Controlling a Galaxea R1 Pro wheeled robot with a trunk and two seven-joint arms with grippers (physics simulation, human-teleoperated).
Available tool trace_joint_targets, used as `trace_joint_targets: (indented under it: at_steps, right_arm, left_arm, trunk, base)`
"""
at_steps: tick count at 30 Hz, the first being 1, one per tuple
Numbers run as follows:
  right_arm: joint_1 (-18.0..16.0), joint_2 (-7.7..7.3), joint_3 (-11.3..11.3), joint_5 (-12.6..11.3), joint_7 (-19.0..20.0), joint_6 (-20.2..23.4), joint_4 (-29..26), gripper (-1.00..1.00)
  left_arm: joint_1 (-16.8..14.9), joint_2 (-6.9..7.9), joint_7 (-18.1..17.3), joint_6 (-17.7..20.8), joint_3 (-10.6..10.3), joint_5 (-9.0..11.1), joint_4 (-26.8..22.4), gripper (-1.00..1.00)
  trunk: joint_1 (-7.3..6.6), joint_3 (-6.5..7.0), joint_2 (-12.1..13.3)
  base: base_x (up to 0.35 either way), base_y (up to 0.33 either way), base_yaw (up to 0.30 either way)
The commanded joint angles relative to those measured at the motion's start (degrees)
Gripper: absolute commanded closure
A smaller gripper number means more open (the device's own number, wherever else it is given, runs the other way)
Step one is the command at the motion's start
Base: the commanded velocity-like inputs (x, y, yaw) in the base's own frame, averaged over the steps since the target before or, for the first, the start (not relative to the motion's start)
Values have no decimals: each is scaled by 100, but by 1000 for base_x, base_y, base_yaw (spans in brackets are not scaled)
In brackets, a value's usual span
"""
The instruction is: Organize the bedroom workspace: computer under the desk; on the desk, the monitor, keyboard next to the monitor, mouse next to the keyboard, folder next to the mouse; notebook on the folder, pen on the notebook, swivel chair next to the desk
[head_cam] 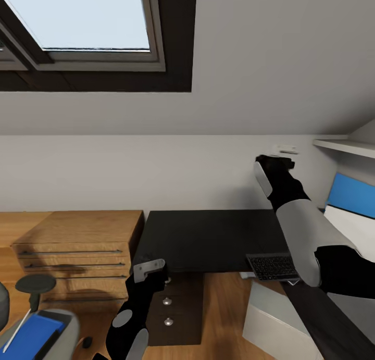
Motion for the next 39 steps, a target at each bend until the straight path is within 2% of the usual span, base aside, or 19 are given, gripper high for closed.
trace_joint_targets:
  at_steps: [1,4,6,9,10,14,15,18,19,20,21,25,28,29,32,34,35,39]
  right_arm:
    - [-6,-9,44,-58,-79,35,-6,-100]
    - [-5,-27,4,-72,-149,236,9,-100]
    - [-5,-64,-121,-126,-156,508,12,-100]
    - [-21,-241,-493,-268,-153,1194,7,-100]
    - [-31,-283,-552,-289,-150,1349,1,-100]
    - [-189,-459,-697,-330,-135,1996,-8,-100]
    - [-349,-551,-734,-336,-121,2323,31,-100]
    - [-642,-732,-765,-342,-45,2714,282,-100]
    - [-841,-915,-777,-344,72,2854,634,-100]
    - [-948,-1026,-781,-344,159,2902,861,-100]
    - [-1570,-1565,-788,-332,889,3019,2091,-100]
    - [-2098,-1883,-707,-238,1611,3084,2706,-100]
    - [-2252,-1969,-563,-79,1831,3104,2859,-100]
    - [-2310,-2002,-430,63,1921,3111,2917,-100]
    - [-2370,-2036,-183,304,2052,3119,2978,-100]
    - [-2386,-2048,-107,370,2114,3122,2991,-100]
    - [-2404,-2101,-4,457,2309,3130,3010,-100]
    - [-2410,-2245,44,493,2591,3132,3028,-100]
  left_arm:
    - [-6,1,47,18,-9,46,-7,-100]
    - [-6,4,47,23,-5,46,-7,-100]
    - [-6,5,47,24,-7,46,-7,-100]
    - [-6,8,47,28,-3,46,-13,-100]
    - [-6,8,47,31,-2,44,-14,-100]
    - [-6,9,47,39,-1,40,-15,-100]
    - [-6,9,47,50,-3,39,-16,-100]
    - [-6,9,47,108,-3,38,-16,-100]
    - [-6,9,47,180,-5,38,-19,-100]
    - [-6,9,47,219,-6,38,-20,-100]
    - [-6,9,47,391,-7,42,-23,-100]
    - [-6,8,47,458,-8,45,-24,-100]
    - [-6,9,47,474,-9,44,-26,-100]
    - [-6,9,47,480,-9,41,-29,-100]
    - [-6,9,47,486,-9,44,-32,-100]
    - [-6,9,47,490,-9,45,-33,-100]
    - [-6,9,47,490,-9,46,-33,-100]
    - [-6,9,47,493,-9,46,-46,-100]
  trunk:
    - [5,-9,-7]
    - [5,-9,-7]
    - [5,-9,-7]
    - [5,-9,-7]
    - [5,-9,-7]
    - [5,-9,-7]
    - [5,-9,-7]
    - [5,-9,-7]
    - [5,-9,-7]
    - [5,-9,-7]
    - [5,-9,-7]
    - [5,-9,-7]
    - [5,-9,-7]
    - [5,-9,-7]
    - [5,-9,-7]
    - [5,-9,-7]
    - [5,-9,-7]
    - [5,-9,-7]
  base:
    - [330,0,0]
    - [329,0,0]
    - [299,0,0]
    - [166,0,0]
    - [88,0,0]
    - [52,0,0]
    - [23,0,0]
    - [15,0,0]
    - [8,0,0]
    - [6,0,0]
    - [2,0,0]
    - [1,0,0]
    - [0,0,0]
    - [0,0,0]
    - [0,0,0]
    - [0,0,0]
    - [0,0,0]
    - [0,0,0]
